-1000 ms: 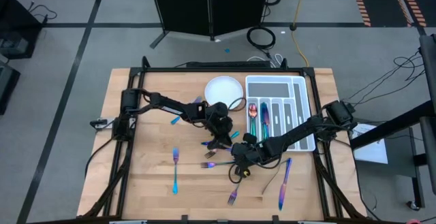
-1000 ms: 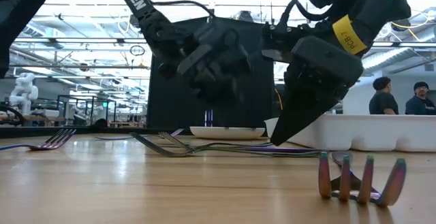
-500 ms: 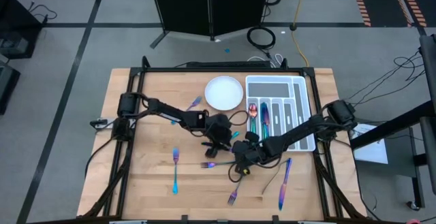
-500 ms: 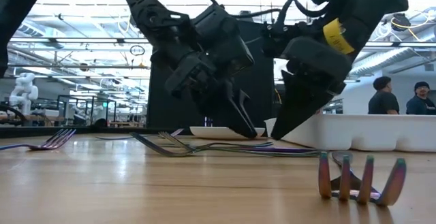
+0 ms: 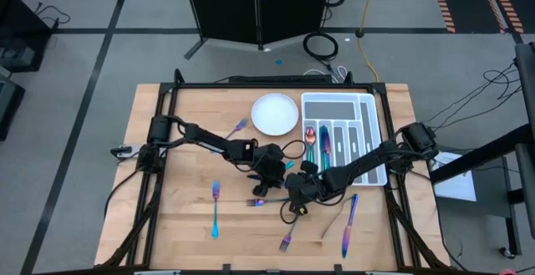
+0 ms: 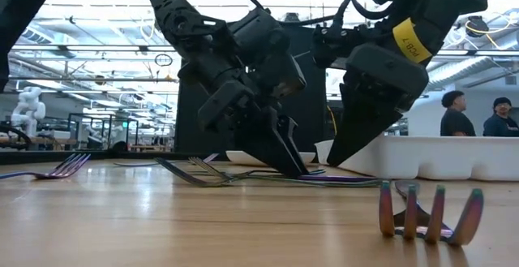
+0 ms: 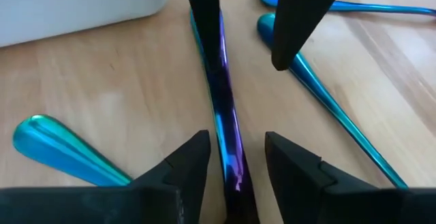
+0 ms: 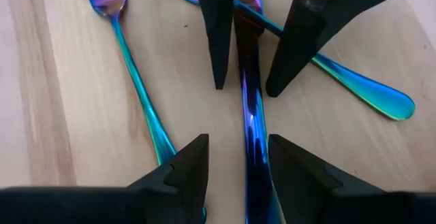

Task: Sort silverware
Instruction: Put the purple knife on the white silverware tray

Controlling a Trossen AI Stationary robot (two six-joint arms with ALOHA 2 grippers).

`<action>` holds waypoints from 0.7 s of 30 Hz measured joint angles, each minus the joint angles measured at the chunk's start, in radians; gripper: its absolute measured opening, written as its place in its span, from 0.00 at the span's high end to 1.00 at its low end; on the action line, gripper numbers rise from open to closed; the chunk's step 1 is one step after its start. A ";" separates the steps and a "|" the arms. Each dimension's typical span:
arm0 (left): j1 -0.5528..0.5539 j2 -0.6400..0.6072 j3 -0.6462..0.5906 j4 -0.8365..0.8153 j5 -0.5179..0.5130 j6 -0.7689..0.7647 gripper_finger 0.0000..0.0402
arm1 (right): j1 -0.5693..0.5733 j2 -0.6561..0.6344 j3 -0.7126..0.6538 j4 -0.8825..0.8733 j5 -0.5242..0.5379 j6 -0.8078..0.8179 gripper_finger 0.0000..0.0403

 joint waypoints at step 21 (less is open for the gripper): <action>0.046 0.013 0.034 -0.057 0.258 -0.211 1.00 | -0.009 0.001 0.000 0.009 -0.004 -0.064 0.64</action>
